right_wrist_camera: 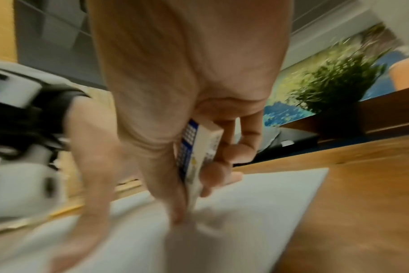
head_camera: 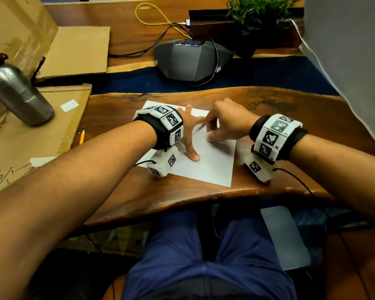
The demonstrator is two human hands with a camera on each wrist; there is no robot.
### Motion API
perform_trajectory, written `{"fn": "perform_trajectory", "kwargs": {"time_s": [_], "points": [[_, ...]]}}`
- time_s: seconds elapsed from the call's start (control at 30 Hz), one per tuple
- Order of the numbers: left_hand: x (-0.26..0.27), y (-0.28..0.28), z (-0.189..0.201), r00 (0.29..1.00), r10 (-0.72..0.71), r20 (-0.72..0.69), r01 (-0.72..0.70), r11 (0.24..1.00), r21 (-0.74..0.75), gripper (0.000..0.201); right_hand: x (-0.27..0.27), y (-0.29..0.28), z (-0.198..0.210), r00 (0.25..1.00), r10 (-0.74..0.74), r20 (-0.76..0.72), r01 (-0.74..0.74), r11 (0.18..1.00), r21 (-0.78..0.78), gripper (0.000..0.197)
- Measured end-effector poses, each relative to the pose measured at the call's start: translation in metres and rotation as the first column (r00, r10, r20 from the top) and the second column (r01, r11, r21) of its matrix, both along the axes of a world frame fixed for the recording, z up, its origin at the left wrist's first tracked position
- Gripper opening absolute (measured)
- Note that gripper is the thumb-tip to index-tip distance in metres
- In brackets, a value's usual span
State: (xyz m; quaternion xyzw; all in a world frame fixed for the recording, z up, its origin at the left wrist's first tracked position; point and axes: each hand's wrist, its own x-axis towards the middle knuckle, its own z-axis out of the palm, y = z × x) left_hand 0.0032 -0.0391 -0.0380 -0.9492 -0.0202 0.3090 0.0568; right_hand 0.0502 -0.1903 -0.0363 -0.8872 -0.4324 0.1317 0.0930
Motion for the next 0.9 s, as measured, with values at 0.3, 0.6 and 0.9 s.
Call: {"fn": "perform_trajectory", "kwargs": {"time_s": [0.3, 0.6, 0.9], "points": [[-0.001, 0.001, -0.001, 1.0, -0.009, 0.013, 0.009, 1.0, 0.01, 0.139, 0.0, 0.002, 0.001, 0.999, -0.01, 0.036, 0.01, 1.0, -0.002, 0.015], [0.0, 0.001, -0.002, 1.0, -0.019, 0.023, 0.019, 1.0, 0.011, 0.14, 0.005, 0.004, 0.001, 0.999, -0.034, -0.019, 0.034, 0.999, 0.015, 0.016], [0.0, 0.001, -0.002, 1.0, -0.014, 0.013, 0.014, 1.0, 0.01, 0.141, 0.008, 0.005, 0.003, 1.0, -0.031, 0.0, 0.031, 0.999, 0.006, 0.018]]}}
